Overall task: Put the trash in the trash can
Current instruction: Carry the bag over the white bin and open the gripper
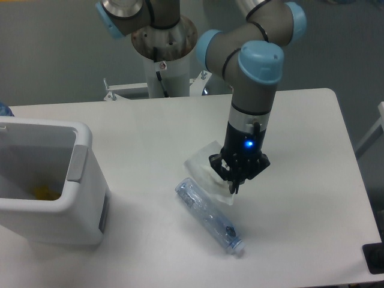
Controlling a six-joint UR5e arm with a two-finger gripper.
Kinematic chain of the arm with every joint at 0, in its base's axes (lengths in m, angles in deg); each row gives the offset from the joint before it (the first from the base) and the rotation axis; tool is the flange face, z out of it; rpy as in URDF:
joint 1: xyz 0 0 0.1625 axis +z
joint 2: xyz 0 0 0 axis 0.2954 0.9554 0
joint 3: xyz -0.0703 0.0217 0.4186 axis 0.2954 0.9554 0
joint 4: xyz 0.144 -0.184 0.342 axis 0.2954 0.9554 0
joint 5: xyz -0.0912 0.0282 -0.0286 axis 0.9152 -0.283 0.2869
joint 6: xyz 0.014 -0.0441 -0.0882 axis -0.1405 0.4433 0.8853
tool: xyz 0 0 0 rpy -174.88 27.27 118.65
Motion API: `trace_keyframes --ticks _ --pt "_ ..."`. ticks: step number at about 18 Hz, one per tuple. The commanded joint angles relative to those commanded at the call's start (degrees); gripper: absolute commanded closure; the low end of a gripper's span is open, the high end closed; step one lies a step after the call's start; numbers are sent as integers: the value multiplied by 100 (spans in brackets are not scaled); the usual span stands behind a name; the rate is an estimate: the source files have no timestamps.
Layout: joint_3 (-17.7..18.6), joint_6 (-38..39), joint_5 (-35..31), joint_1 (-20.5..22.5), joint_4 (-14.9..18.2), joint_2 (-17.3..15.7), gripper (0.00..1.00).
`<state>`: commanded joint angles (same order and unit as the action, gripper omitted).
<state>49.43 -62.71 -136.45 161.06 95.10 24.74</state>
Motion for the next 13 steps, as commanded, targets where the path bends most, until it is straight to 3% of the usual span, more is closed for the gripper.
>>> trace_keyframes --ticks 7,13 --pt "-748 889 9 -483 0 -106 90" --pt "-713 1144 -79 -1115 9 -343 90"
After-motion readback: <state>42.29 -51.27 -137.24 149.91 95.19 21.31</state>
